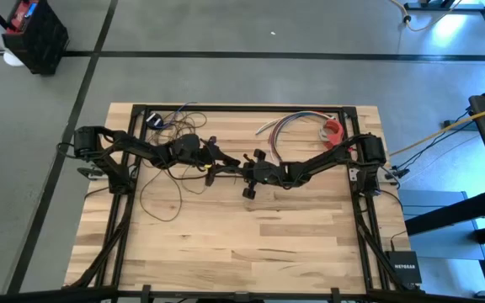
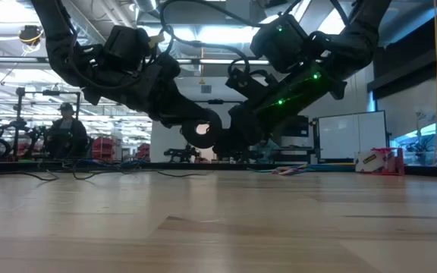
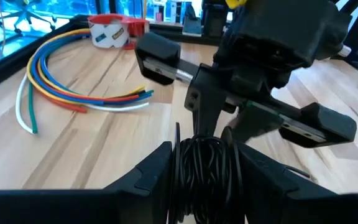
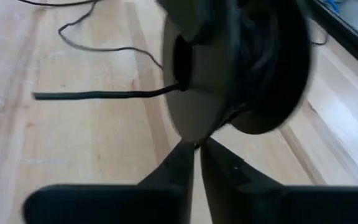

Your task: Coiling cords

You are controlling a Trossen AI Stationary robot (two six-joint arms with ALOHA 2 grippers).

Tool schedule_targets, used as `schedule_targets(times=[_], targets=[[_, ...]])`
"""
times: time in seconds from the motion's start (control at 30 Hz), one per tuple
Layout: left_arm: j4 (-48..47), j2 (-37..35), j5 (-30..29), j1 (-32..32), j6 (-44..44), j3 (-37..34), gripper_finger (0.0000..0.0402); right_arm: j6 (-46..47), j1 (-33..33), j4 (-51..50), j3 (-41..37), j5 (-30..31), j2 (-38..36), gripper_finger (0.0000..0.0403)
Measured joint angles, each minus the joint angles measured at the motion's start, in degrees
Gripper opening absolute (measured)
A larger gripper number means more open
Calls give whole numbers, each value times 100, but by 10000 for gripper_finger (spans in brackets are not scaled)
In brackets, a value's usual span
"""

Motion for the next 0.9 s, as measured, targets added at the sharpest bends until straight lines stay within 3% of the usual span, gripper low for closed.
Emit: schedule_targets(times=[0.27, 0.43, 0.77, 0.9], targets=[[40, 0, -4, -35, -1, 0, 137, -27, 0, -64, 0, -54, -2, 131], [35, 0, -4, -82, 83, 0, 137, -174, 0, -791, 0, 159, -130, 182], [37, 0, -7, -110, 80, -2, 137, -524, 0, -2267, -4, 648, -812, 198], [36, 0, -7, -155, 161, -2, 137, -466, -2, -2362, -4, 180, -1172, 198]])
